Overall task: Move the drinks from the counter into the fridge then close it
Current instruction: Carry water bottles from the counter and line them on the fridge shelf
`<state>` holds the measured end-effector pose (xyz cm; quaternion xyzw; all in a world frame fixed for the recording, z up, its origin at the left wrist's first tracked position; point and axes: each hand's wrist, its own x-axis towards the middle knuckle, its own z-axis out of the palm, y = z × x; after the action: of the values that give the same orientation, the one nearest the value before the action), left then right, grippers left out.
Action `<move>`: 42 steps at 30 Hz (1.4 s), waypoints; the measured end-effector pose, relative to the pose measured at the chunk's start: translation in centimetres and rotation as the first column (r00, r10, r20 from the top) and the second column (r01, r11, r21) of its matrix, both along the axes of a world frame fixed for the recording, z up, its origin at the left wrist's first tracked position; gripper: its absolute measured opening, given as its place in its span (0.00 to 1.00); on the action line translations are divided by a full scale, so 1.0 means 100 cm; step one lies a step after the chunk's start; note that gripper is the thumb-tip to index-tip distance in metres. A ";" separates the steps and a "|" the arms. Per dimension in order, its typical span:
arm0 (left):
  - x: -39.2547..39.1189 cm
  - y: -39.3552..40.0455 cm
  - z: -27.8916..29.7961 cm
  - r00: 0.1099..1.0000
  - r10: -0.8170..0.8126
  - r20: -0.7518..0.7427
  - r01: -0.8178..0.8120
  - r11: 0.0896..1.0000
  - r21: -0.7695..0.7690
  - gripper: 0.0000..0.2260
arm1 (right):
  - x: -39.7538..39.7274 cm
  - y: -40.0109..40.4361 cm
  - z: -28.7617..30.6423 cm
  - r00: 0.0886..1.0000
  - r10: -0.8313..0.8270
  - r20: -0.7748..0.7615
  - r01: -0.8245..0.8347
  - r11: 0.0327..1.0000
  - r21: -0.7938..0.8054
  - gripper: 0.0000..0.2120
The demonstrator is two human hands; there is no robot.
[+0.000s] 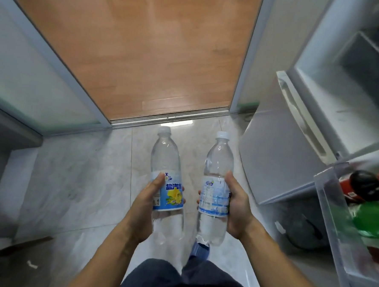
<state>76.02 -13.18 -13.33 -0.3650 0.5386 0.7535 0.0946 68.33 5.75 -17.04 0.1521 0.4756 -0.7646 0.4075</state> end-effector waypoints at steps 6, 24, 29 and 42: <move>-0.085 -0.010 -0.007 0.998 -0.061 0.008 0.061 0.997 0.048 0.25 | -0.065 -0.007 -0.004 0.995 -0.094 -0.038 0.095 0.995 0.014 0.31; -0.365 -0.046 -0.008 0.804 -0.594 -0.025 0.591 0.795 0.133 0.25 | -0.220 -0.055 0.012 0.746 -0.662 -0.067 0.665 0.738 0.116 0.29; -0.418 -0.010 -0.003 0.726 -0.686 -0.048 0.680 0.705 0.201 0.29 | -0.245 -0.032 0.021 0.632 -0.770 -0.086 0.775 0.629 0.065 0.29; -0.521 0.140 0.050 0.446 -0.880 -0.162 0.893 0.425 0.150 0.39 | -0.313 0.086 0.070 0.362 -0.911 -0.195 0.928 0.372 -0.013 0.29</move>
<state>23.93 0.79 -8.36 0.0076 0.5682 0.6542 0.4990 36.98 14.34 -10.07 0.3462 0.3794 -0.8467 -0.1390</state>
